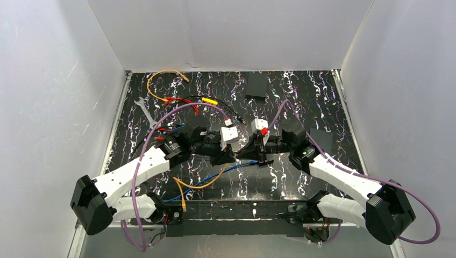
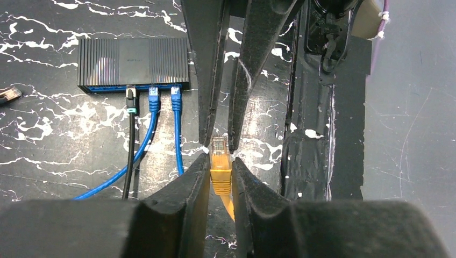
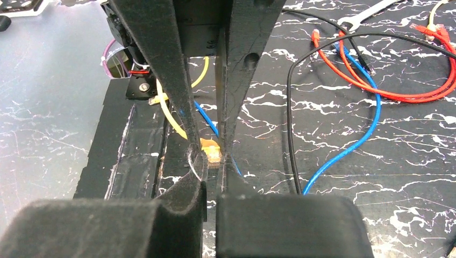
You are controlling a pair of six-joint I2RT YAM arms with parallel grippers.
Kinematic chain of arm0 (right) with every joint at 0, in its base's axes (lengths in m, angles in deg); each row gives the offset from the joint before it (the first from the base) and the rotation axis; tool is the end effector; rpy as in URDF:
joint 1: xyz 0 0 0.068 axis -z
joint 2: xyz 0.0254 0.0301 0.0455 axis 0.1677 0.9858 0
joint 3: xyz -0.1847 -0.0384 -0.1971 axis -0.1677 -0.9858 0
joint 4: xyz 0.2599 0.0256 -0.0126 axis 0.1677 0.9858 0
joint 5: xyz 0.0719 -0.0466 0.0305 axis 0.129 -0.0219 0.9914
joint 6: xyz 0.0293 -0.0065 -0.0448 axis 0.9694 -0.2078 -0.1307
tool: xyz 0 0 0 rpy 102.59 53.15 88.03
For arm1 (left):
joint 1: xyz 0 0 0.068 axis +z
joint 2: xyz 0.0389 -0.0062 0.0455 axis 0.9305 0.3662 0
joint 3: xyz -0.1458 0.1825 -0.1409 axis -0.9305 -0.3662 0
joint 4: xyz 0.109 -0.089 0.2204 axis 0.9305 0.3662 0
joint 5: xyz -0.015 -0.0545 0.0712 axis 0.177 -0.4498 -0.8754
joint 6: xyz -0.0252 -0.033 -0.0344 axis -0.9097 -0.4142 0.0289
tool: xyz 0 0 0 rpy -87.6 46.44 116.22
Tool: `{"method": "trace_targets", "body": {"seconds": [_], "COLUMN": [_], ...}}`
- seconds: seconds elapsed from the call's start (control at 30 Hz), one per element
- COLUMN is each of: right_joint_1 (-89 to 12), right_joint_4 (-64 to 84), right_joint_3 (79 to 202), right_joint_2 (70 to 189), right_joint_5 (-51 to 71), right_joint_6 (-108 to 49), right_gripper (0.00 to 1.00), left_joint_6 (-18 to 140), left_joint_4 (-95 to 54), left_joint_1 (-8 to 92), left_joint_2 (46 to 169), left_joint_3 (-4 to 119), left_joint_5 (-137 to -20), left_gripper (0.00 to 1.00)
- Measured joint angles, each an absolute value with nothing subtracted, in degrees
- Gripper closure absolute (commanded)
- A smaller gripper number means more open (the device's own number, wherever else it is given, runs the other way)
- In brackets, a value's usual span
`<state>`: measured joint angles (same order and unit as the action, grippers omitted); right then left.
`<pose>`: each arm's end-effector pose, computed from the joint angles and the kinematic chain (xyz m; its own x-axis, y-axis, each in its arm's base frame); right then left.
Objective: Insert the plug into the switch port
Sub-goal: Pick up the connector from the center of the board.
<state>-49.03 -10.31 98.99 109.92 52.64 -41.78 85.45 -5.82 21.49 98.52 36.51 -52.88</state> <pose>0.1645 0.1705 0.2720 -0.0176 -0.0905 -0.9957 -0.9998 0.0038 0.0173 0.1615 -0.2023 0.3027 -0.0910 0.3734 -0.9232 0.9910 0.1253 -0.0470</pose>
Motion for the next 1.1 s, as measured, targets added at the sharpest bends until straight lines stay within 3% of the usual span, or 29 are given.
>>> {"method": "trace_targets", "body": {"seconds": [0.07,0.17,0.5,0.6,0.87,1.03,1.1], "right_joint_1": [-49.03,-49.03,-47.57,-47.13,-46.32,-45.97,-45.69], "right_joint_4": [-10.33,-10.42,-13.81,-15.23,-17.54,-18.48,-18.68], "right_joint_3": [98.99,98.99,98.59,98.0,97.74,97.63,97.48], "right_joint_2": [109.92,109.9,109.07,108.48,108.3,108.3,108.3], "right_joint_5": [52.22,51.24,48.97,48.88,48.97,49.1,48.84], "right_joint_6": [-41.69,-41.39,-38.61,-37.89,-35.38,-34.39,-33.8], "right_gripper": [0.99,0.99,0.99,0.99,0.99,0.99,0.8], "left_joint_6": [85.08,82.92,75.75,74.26,72.89,72.97,73.1], "left_joint_4": [-7.5,-12.57,-24.86,-26.69,-29.36,-30.08,-30.28], "left_joint_1": [21.75,23.02,26.21,26.58,27.22,27.39,27.48], "left_joint_2": [98.08,95.85,93.67,93.73,94.13,94.13,94.13], "left_joint_3": [35.55,31.57,25.4,24.81,24.81,24.81,24.66], "left_joint_5": [-53.3,-53.3,-51.57,-50.48,-49.01,-48.71,-48.84], "left_gripper": [0.6,0.51,0.48,0.54,0.99,1.0,1.0]}}
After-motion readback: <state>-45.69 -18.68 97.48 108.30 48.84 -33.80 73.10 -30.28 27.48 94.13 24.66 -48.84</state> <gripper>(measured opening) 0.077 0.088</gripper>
